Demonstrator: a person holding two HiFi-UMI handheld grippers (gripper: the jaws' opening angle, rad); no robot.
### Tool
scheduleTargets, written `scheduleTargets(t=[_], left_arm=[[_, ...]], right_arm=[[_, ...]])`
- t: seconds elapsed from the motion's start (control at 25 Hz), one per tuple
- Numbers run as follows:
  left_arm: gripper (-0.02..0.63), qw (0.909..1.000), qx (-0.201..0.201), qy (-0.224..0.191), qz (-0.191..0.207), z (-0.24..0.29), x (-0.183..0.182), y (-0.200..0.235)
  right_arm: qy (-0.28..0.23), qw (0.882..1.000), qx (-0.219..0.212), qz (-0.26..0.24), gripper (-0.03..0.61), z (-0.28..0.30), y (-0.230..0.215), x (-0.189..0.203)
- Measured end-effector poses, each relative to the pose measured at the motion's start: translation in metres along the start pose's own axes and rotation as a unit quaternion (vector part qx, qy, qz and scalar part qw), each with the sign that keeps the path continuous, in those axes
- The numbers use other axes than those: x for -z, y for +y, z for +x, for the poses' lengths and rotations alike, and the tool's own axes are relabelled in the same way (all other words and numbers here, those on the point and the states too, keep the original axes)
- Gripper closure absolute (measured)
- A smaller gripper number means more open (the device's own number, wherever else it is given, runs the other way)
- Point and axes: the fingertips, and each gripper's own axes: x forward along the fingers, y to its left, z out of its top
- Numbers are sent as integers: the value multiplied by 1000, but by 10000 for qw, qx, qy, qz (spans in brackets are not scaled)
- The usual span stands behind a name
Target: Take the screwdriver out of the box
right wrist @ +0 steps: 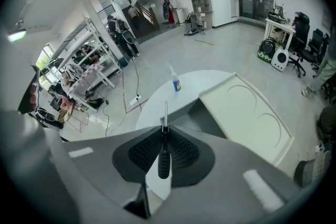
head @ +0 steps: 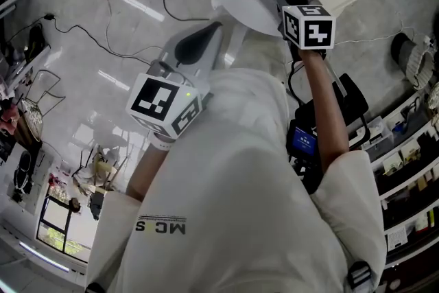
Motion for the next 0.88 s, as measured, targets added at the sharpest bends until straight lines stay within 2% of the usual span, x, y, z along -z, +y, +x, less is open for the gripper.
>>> scheduleTargets(t=[0.48,0.88], left_arm=[[614,9986,216,-303,388,-29,-27,-28],[614,9954,296,-701,582,-50,-58,-38]], right_arm=[[-934,9953,205,169,540,-100,33,-28],[-1930,9803,413,125,540,-193,59,-62]])
